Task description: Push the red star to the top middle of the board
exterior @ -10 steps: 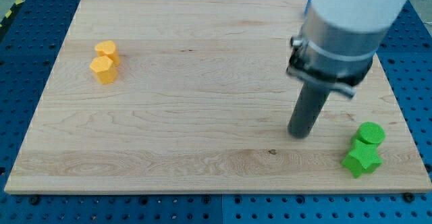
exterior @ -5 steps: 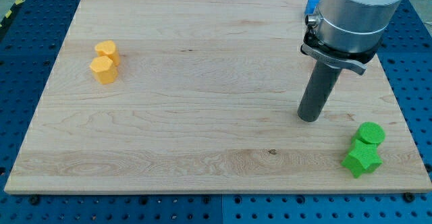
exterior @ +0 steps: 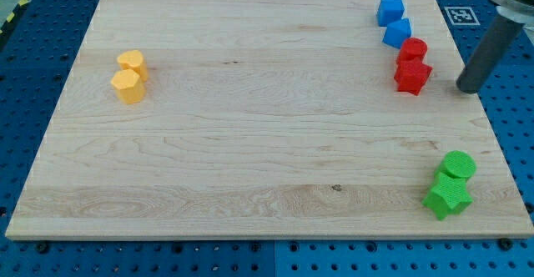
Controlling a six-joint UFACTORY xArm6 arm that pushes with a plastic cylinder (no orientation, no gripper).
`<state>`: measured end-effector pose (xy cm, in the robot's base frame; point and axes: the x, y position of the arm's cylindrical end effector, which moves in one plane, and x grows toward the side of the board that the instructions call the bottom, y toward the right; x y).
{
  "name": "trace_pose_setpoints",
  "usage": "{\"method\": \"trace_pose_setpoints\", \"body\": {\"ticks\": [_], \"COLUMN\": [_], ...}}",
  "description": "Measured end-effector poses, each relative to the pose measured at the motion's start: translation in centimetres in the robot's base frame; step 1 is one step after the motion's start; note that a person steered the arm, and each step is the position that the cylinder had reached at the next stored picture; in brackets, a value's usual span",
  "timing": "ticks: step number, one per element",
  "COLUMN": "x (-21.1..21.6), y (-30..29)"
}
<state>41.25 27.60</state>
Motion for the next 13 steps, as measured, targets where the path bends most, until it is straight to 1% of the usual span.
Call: {"method": "trace_pose_setpoints", "body": {"ticks": [1,3,5,6,7,9,11,12,13], "x": [0.0,-0.5,-6.3,-8.3,-8.9,-7.4,-8.0,-9.7,-11.9], "y": [-0.3,-8.2,-12.9,-16.6,-19.9,-25.8,-30.5,-31.2,-30.1]}}
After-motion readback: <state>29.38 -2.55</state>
